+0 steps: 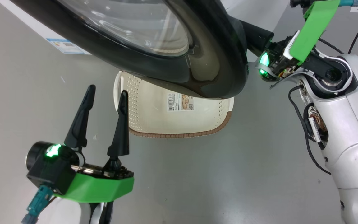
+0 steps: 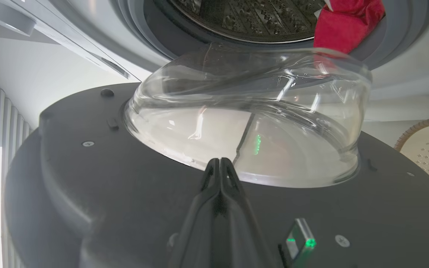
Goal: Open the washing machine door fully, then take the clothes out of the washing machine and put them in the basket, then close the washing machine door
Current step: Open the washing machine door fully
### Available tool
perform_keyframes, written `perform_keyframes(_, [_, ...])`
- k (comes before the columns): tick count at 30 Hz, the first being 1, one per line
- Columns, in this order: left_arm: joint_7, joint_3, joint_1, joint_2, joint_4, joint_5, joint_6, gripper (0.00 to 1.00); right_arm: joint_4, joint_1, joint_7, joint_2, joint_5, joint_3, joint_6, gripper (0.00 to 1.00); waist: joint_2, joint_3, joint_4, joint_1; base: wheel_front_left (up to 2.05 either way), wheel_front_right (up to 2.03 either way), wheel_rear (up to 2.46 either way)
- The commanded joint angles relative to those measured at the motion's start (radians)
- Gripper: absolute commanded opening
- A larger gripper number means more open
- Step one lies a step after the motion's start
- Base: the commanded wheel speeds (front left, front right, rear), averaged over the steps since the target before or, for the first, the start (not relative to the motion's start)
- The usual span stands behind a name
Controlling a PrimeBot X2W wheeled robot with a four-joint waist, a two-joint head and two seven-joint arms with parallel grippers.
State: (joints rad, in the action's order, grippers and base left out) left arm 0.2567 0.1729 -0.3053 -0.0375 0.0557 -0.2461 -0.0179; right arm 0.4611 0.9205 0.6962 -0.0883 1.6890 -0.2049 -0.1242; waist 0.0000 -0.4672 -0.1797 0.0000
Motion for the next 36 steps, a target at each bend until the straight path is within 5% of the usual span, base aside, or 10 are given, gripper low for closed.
perform_keyframes(1, [0.005,-0.031,0.006,-0.014,0.024,0.007,0.005,1.0,-0.049,-0.029,0.005,0.013,0.013,-0.022,-0.007,0.0,0.0,0.002,0.004,0.0,0.0,0.0,0.0])
perform_keyframes(17, [0.005,-0.037,0.008,-0.014,0.015,0.001,0.005,1.0,-0.153,-0.12,-0.03,-0.062,0.097,-0.145,-0.007,0.0,0.0,0.035,0.001,0.0,0.0,0.0,0.0])
perform_keyframes(36, [0.005,-0.028,0.067,-0.013,-0.019,-0.03,0.04,1.0,-0.241,-0.214,-0.193,-0.226,0.304,-0.354,-0.007,0.0,0.0,0.157,-0.107,0.0,0.0,0.0,0.0])
